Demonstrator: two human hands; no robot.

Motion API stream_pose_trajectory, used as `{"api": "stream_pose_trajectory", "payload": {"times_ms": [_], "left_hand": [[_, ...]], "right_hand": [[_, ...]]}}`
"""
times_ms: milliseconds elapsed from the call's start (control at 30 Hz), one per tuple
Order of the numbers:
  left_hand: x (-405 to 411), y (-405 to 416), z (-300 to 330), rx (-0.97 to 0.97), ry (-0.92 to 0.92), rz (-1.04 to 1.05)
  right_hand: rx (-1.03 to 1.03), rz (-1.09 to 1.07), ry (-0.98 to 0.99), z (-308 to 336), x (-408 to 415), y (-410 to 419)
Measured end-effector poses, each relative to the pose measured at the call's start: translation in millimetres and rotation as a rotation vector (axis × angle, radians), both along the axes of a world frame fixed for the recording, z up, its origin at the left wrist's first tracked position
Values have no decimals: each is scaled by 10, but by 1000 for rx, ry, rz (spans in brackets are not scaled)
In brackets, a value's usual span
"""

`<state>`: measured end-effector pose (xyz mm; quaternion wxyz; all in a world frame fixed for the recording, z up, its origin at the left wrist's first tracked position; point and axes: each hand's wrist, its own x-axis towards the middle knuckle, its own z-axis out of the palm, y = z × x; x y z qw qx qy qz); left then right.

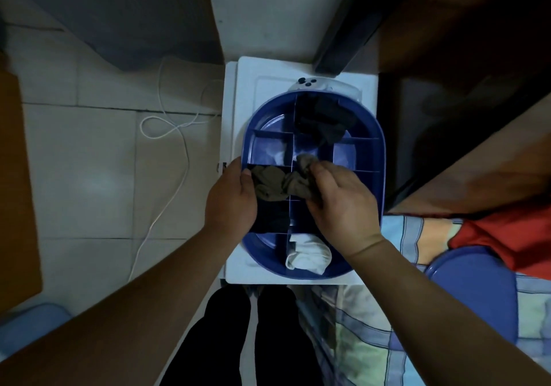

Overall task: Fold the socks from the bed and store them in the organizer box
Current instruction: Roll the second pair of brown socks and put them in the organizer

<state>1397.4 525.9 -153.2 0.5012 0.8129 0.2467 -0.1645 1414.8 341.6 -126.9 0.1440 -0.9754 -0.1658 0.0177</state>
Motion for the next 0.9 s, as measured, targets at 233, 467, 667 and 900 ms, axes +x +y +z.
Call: {"api": "stream_pose_trajectory", "payload": {"times_ms": [233, 467, 667, 900], "left_hand": [[-17, -23, -55, 60, -17, -10], [-32, -85, -70, 75, -23, 47], [-37, -94, -75, 74, -26, 65], [-39, -99, -83, 70, -31, 73]], "right_hand": [[-57, 165, 61, -16, 102, -86], [-157, 237, 133, 6, 82, -96], [-272, 126, 306, 88, 194, 85], [-212, 124, 330, 100, 181, 81]]}}
